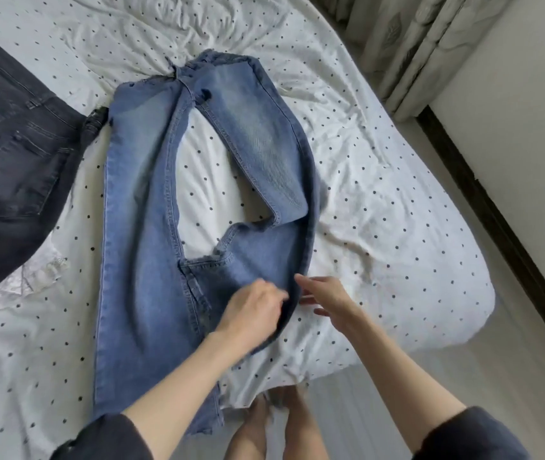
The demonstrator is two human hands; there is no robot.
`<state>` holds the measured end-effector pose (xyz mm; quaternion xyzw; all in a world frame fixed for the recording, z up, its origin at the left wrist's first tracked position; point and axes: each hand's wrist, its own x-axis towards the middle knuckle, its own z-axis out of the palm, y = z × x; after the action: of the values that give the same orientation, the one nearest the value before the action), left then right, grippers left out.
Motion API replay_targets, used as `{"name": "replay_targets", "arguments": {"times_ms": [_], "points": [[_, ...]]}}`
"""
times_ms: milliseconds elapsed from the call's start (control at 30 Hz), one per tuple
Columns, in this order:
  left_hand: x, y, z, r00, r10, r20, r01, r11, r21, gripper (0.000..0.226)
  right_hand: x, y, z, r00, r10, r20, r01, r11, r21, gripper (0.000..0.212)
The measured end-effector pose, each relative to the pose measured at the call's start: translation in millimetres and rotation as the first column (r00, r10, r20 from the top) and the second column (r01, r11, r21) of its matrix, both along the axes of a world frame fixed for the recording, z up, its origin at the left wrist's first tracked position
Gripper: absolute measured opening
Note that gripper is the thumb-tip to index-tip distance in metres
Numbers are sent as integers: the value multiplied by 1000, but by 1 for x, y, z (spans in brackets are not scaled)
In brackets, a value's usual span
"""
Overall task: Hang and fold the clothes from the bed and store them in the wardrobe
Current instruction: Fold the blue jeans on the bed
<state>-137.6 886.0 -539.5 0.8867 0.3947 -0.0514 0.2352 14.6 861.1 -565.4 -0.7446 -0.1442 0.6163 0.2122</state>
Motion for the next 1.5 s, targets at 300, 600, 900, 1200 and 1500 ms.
{"name": "replay_targets", "arguments": {"times_ms": [300,600,900,1200,1500], "points": [[-17,54,3,657,702,-276,-732,681,-11,55,14,-19,-8,995,72,-67,-64,991,116,17],[33,-62,-19,518,782,-347,-740,206,-640,14,122,-69,5,913,275,301,-323,938,124,37],[64,-115,-6,459,873,-164,-629,189,-754,20,162,-125,-4,827,403,392,-450,892,34,35],[37,-153,-19,647,690,-325,-686,342,-642,37,166,-160,-20,788,431,440,-427,897,-113,39],[-80,-130,-10,406,911,-75,-910,395,-125,31,73,-130,-10,790,361,496,-453,888,75,34]]}}
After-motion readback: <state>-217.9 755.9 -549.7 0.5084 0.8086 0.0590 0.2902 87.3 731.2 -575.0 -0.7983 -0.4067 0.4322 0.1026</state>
